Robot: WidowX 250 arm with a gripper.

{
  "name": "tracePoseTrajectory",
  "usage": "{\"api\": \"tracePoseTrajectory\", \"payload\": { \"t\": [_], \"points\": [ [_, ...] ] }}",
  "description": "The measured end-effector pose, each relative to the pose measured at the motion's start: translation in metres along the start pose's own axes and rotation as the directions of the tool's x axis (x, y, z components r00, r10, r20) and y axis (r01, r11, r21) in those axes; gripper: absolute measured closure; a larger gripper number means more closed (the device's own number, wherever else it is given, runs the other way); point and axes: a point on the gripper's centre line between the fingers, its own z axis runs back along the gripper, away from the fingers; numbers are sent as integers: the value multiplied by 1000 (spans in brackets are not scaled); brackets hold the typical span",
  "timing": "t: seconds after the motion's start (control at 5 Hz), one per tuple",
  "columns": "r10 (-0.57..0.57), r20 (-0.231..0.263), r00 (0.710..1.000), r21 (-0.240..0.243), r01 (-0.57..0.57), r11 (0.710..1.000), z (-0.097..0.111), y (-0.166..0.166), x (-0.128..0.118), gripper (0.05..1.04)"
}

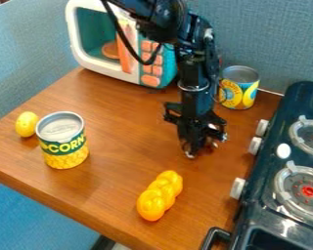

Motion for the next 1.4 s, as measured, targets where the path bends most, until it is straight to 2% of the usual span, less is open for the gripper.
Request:
{"api": "tracePoseTrajectory", "payload": {
  "t": [0.2,0.4,0.6,0.8,1.0,1.2,1.4],
  "points": [
    [29,-2,1000,7,-29,1000,-10,-2,7,910],
    [63,-12,998,38,-62,997,-12,-4,9,682],
    [103,15,995,39,-104,994,-10,-6,4,413],
    [106,40,994,22,-107,994,4,-9,-7,137],
    [107,120,987,-14,-106,994,37,-12,-12,73],
    [146,152,978,-43,-141,989,58,6,-26,77],
    [147,124,981,60,-156,986,68,29,-45,79]
  ]
}}
